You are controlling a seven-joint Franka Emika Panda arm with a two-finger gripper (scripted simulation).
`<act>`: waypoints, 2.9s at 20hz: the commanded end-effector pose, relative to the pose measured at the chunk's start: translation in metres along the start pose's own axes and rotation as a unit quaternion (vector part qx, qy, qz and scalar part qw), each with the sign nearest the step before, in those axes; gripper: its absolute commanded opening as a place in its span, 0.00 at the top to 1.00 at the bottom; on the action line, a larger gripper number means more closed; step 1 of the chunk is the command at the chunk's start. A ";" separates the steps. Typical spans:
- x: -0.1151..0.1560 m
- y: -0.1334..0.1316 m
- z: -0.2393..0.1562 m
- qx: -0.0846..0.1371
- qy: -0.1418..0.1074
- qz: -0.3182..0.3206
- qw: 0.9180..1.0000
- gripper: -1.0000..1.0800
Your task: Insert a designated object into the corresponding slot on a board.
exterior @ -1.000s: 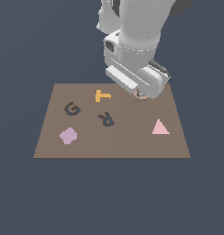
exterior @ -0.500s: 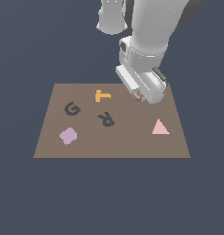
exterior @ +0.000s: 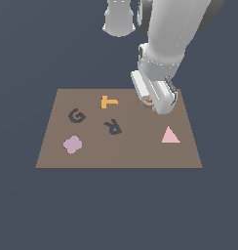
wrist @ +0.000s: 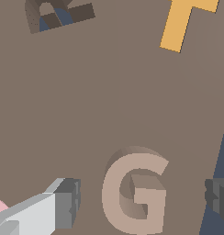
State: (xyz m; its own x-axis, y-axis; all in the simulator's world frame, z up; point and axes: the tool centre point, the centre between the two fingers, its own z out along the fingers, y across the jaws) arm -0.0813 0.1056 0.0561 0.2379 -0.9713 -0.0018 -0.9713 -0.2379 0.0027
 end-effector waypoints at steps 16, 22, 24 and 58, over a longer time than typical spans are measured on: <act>-0.007 -0.004 0.007 0.001 0.001 0.046 0.999 0.04; -0.008 -0.004 0.023 0.001 0.001 0.046 0.999 0.04; -0.008 -0.004 0.026 0.001 0.001 0.046 0.999 0.04; 0.110 -0.035 0.019 0.002 0.000 0.252 0.968 1.00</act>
State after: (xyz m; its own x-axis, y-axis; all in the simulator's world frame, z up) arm -0.0278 0.0271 0.0361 -0.1993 -0.9799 -0.0006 -0.9799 0.1993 0.0001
